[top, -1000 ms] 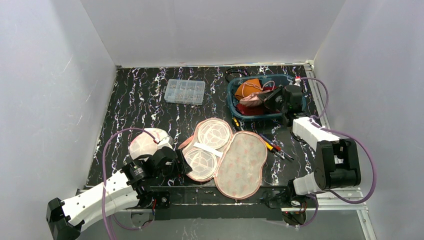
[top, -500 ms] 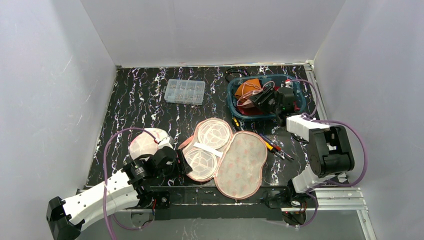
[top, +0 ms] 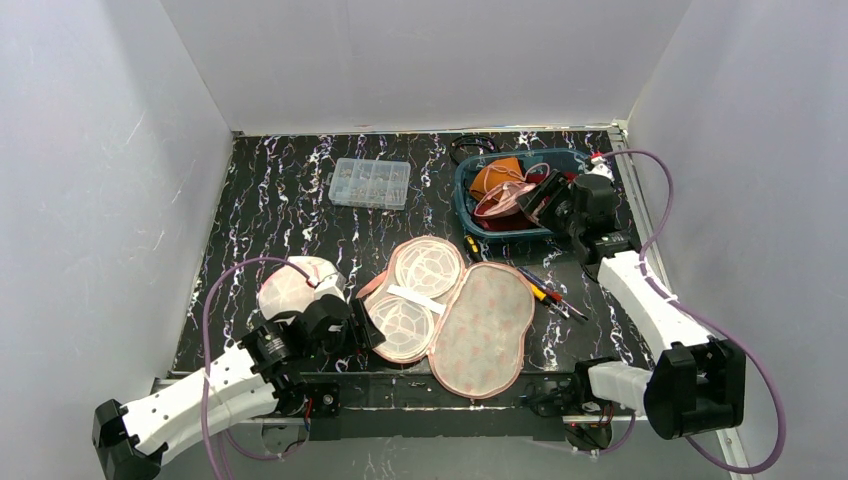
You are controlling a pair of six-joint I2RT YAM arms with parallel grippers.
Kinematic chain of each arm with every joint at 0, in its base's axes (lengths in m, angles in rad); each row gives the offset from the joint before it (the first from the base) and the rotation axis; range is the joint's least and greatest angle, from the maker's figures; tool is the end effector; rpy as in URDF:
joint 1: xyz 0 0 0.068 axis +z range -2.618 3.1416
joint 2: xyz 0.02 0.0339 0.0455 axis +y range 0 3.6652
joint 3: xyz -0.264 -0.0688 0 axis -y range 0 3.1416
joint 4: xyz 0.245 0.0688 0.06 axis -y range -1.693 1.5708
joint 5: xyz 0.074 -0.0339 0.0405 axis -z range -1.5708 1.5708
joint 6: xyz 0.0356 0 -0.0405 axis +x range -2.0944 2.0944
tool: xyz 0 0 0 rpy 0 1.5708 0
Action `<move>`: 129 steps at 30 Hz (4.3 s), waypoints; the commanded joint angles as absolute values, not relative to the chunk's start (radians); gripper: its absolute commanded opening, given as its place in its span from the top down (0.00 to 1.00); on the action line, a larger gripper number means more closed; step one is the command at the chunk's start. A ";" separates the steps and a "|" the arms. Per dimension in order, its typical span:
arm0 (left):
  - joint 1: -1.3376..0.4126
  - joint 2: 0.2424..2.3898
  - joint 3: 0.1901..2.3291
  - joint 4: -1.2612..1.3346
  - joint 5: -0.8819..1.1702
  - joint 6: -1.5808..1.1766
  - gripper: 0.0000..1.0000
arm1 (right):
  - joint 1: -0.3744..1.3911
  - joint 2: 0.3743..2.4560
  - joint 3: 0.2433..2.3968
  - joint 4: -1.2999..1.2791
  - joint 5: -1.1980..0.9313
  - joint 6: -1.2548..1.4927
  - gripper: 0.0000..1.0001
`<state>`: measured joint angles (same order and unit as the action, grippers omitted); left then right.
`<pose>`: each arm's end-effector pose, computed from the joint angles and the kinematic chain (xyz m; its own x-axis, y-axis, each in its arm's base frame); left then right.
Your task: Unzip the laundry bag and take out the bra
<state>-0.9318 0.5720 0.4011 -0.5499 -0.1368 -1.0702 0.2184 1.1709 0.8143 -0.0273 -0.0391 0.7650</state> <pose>0.0825 -0.1029 0.2018 -0.8329 -0.3362 -0.4395 0.0070 0.7878 -0.6159 0.2626 0.0597 0.2863 -0.4382 0.6116 -0.6587 0.0715 0.7542 0.6527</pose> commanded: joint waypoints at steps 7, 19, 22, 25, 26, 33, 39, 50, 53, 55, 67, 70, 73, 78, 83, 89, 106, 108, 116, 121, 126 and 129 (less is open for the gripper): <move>-0.935 0.541 0.416 -0.583 -0.137 -1.050 0.44 | 0.214 1.202 0.892 -0.249 0.235 0.508 0.32; -0.935 0.532 0.441 -0.590 -0.123 -1.042 0.44 | 0.207 1.033 0.662 0.082 0.183 1.225 0.20; -0.935 0.531 0.453 -0.604 -0.122 -1.034 0.44 | 0.207 1.060 0.671 0.139 0.188 1.211 0.21; -0.934 0.523 0.459 -0.625 -0.129 -1.030 0.44 | 0.214 1.119 0.851 -0.047 0.258 0.876 0.22; -0.935 0.518 0.459 -0.629 -0.132 -1.028 0.44 | 0.216 1.139 0.887 -0.101 0.285 0.777 0.22; -0.936 0.545 0.455 -0.604 -0.126 -1.014 0.44 | 0.216 1.175 0.887 -0.143 0.319 0.288 0.25; -0.934 0.567 0.469 -0.591 -0.118 -0.990 0.44 | 0.217 1.194 0.853 -0.126 0.198 0.078 0.27; -0.934 0.561 0.456 -0.569 -0.122 -0.983 0.44 | 0.224 1.405 0.941 -0.149 0.151 0.008 0.38; -0.936 0.558 0.455 -0.573 -0.124 -0.977 0.44 | 0.236 1.460 0.981 -0.176 0.199 0.003 0.52; -0.936 0.557 0.456 -0.580 -0.125 -0.974 0.44 | 0.253 1.475 0.999 -0.186 0.245 -0.034 0.63; -0.934 0.539 0.439 -0.579 -0.129 -0.973 0.44 | 0.406 1.448 1.055 -0.121 0.697 -0.324 0.93; -0.936 0.526 0.435 -0.584 -0.133 -0.972 0.44 | 0.428 1.445 1.027 -0.017 0.789 -0.461 0.94; -0.934 0.516 0.424 -0.583 -0.139 -0.974 0.44 | 0.457 1.457 0.977 0.139 0.883 -0.611 0.95; -0.934 0.526 0.422 -0.583 -0.140 -0.970 0.44 | 0.471 1.505 0.943 0.360 0.951 -0.792 0.95; -0.934 0.530 0.423 -0.594 -0.151 -0.962 0.44 | 0.471 1.534 1.008 0.436 0.925 -0.867 0.96; -0.934 0.540 0.420 -0.588 -0.158 -0.963 0.44 | 0.472 1.541 1.097 0.487 0.870 -0.897 0.96; -0.934 0.571 0.384 -0.568 -0.150 -0.969 0.44 | 0.406 1.684 0.988 0.636 0.921 -0.890 0.93; -0.934 0.575 0.381 -0.557 -0.145 -0.969 0.43 | 0.385 1.681 0.964 0.621 0.934 -0.873 0.91; -0.936 0.612 0.393 -0.511 -0.122 -0.963 0.43 | 0.354 1.626 0.984 0.393 0.995 -0.719 0.42; -0.934 0.607 0.395 -0.501 -0.112 -0.969 0.44 | 0.359 1.568 1.062 0.173 1.018 -0.533 0.24; -0.934 0.588 0.403 -0.502 -0.103 -0.972 0.44 | 0.371 1.454 1.139 -0.048 0.954 -0.233 0.15; -0.935 0.574 0.403 -0.508 -0.100 -0.978 0.44 | 0.373 1.363 1.156 -0.170 0.879 -0.024 0.11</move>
<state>-0.9318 0.5938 0.3954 -0.5003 -0.1127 -0.9794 0.3668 1.4952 1.0893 0.0139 0.9463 -0.3618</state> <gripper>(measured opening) 0.564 0.875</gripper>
